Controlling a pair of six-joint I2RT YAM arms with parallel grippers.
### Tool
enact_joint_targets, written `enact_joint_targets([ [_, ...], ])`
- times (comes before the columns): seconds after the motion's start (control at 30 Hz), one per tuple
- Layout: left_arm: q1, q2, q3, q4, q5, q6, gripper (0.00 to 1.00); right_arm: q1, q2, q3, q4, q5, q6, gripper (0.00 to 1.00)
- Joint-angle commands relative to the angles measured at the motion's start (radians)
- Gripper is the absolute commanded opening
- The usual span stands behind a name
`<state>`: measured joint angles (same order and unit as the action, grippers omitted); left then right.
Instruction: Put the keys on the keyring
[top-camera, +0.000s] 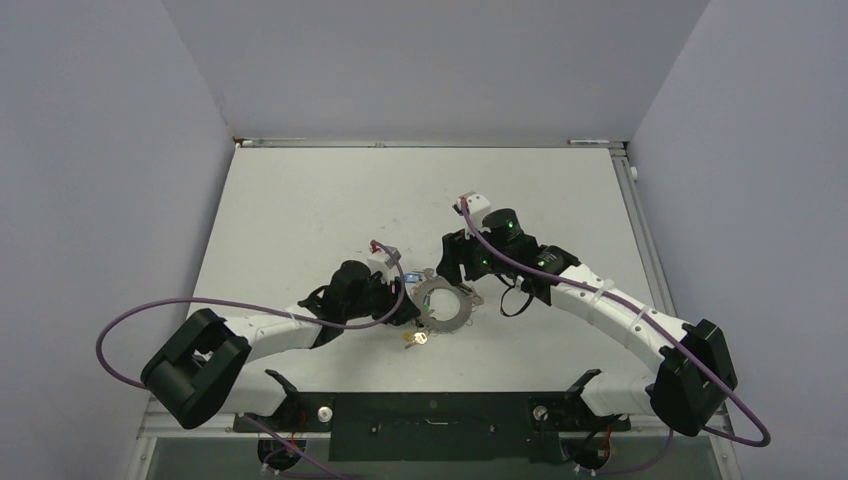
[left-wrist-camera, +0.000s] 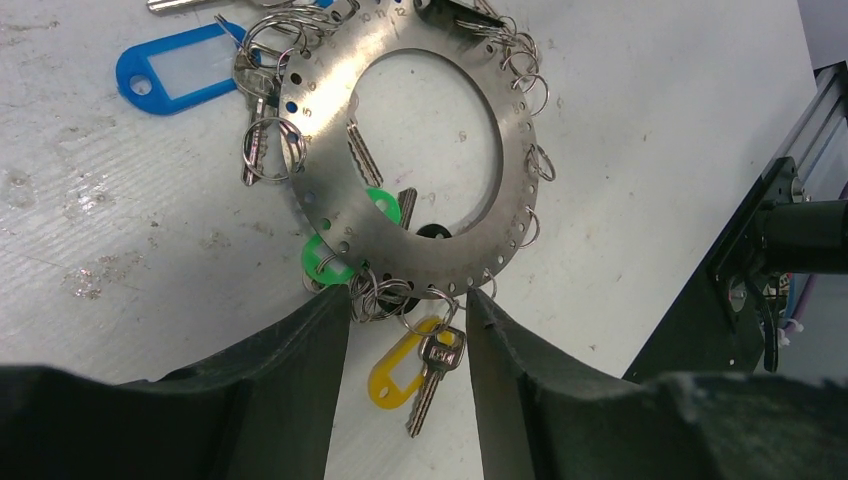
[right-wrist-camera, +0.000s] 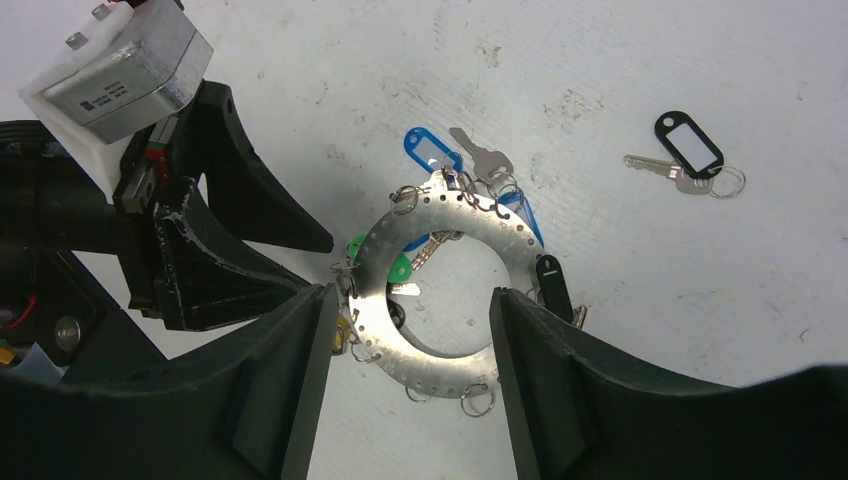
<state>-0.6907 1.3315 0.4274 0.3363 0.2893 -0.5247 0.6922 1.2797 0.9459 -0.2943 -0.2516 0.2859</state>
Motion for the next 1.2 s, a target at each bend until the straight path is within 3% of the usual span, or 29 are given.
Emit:
enact_joint_targets([
  [0.0, 0.007, 0.011, -0.002, 0.108, 0.011, 0.002, 0.43, -0.010, -0.037, -0.009, 0.009, -0.018, 0.013, 0.59],
  [0.57, 0.007, 0.106, -0.015, 0.157, -0.011, 0.041, 0.38, -0.011, -0.027, 0.002, 0.014, -0.048, 0.030, 0.59],
  [0.97, 0.007, 0.127, -0.015, 0.170, 0.005, 0.049, 0.22, -0.011, -0.021, -0.004, 0.019, -0.054, 0.029, 0.59],
  [1.17, 0.007, 0.135, -0.012, 0.167, 0.017, 0.054, 0.19, -0.011, -0.024, -0.008, 0.019, -0.059, 0.030, 0.59],
])
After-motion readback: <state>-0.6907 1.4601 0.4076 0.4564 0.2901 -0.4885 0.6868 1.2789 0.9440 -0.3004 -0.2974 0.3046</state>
